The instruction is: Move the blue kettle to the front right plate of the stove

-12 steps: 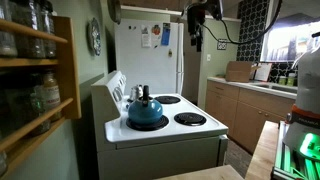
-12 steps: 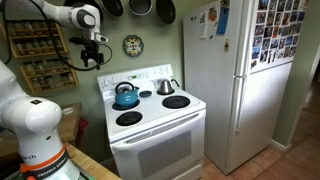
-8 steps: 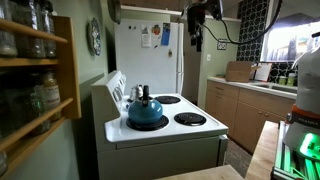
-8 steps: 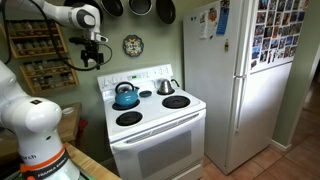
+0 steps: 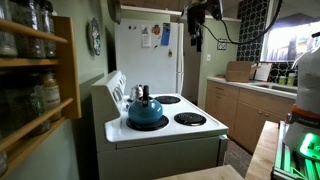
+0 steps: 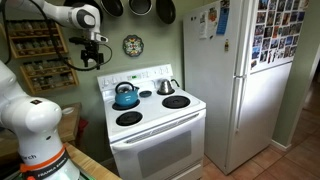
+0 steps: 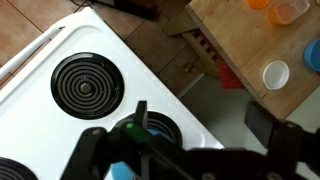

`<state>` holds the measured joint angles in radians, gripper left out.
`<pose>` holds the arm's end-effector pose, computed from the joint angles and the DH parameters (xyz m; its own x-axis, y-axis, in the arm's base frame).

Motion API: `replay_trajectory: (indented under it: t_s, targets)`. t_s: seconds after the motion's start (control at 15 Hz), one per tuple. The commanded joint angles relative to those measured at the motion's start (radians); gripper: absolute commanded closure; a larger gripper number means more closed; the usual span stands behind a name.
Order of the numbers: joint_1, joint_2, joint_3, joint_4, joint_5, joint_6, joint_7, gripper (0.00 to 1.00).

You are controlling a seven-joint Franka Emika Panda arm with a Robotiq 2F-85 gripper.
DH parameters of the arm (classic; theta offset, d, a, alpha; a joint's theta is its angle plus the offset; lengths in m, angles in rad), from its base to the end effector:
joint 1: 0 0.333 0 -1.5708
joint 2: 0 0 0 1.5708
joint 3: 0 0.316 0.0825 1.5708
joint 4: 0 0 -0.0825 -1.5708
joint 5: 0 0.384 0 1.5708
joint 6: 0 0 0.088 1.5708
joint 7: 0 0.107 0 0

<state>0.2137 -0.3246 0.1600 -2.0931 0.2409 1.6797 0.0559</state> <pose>0.4078 0.1926 0.5494 0.9560 0.2742 -0.1043 0.2532 -0.9508 -0.1786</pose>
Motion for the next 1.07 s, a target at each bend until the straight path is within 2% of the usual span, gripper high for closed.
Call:
replay_trajectory:
  t_s: [0.0,0.27,0.47,0.73,0.87,1.0]
  targets:
    - [-0.013,0.023,0.015,0.012,0.002,0.021,0.011,0.0]
    - [-0.016,0.106,0.033,0.042,0.009,0.123,0.067,0.0]
    - [-0.021,0.185,0.057,0.061,-0.028,0.241,0.192,0.0]
    - [-0.026,0.293,0.07,0.089,-0.151,0.384,0.384,0.0]
    - [-0.02,0.344,0.065,0.108,-0.238,0.414,0.476,0.0]
    - [-0.008,0.393,0.056,0.132,-0.275,0.436,0.543,0.0]
